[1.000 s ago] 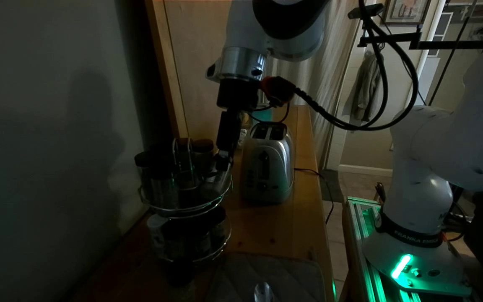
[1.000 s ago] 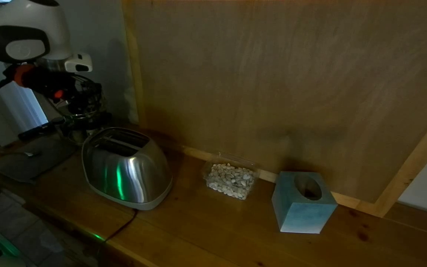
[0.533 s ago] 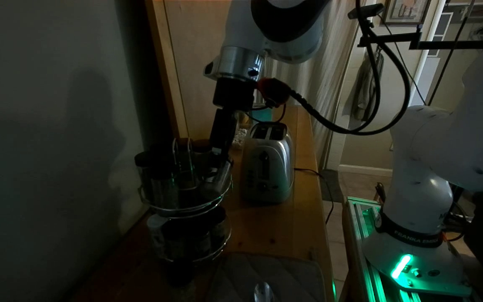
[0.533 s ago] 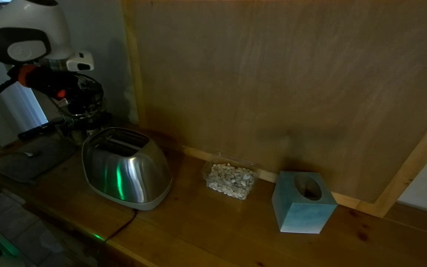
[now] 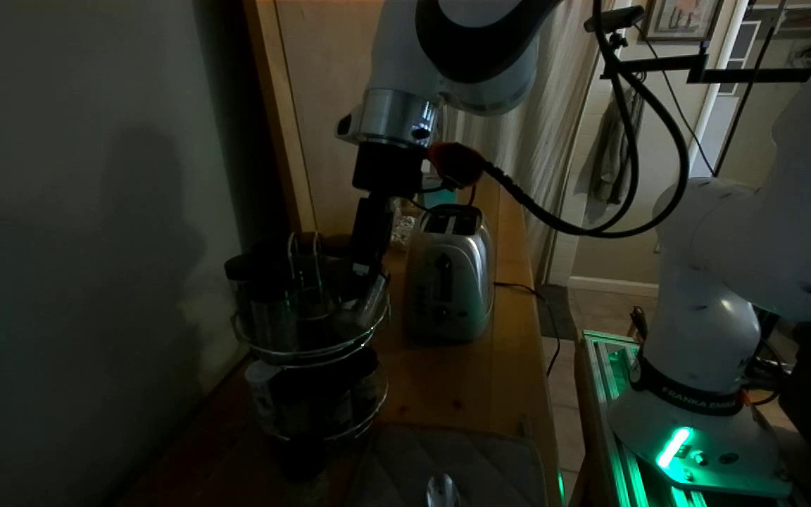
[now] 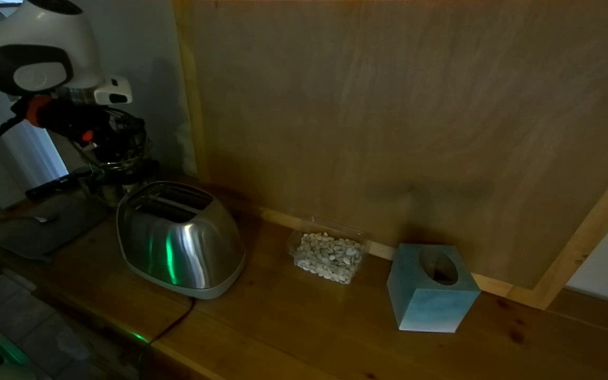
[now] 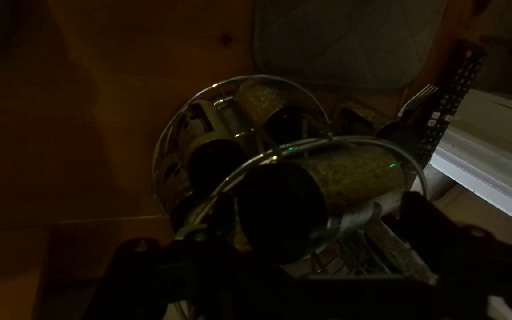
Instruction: Put the container lying on the seasoning rack in an upright position
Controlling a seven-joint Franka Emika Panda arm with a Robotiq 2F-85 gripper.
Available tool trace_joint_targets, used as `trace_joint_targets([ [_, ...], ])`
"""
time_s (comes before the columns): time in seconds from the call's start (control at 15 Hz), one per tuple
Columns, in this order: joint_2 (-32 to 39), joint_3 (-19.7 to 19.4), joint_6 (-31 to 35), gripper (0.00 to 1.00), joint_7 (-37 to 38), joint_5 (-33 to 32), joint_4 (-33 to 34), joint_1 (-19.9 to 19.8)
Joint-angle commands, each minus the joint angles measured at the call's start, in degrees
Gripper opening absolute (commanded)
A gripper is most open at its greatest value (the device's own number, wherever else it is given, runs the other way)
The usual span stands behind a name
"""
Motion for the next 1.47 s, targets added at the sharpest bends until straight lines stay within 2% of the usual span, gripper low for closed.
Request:
trace_joint_targets([
  [0.0, 1.4, 0.4, 1.1, 0.93, -1.1, 1.6, 0.4, 0.5],
  [0.13, 1.6, 0.4, 0.7, 0.87, -1.1, 1.7, 0.5, 0.6],
  [0.27, 1.7, 0.2, 0.2, 0.73, -1.2, 2.0, 0.8, 0.7],
  [0.33, 1.7, -0.1, -0.2, 0.60, -1.6, 2.6, 0.9, 0.9],
  [0.4, 1.8, -0.2, -0.5, 0.55, -1.6, 2.9, 1.1, 1.0],
  [0.6, 1.2, -0.5, -2.0, 0.54, -1.6, 3.5, 2.0, 0.9],
  [0.67, 1.1, -0.4, -2.4, 0.58, -1.3, 3.5, 2.0, 0.9],
  [1.13, 0.9, -0.3, -7.9, 0.50, -0.6, 4.7, 3.7, 0.4],
  [1.4, 1.3, 0.0, -9.4, 0.51, -0.2, 5.5, 4.1, 0.2],
])
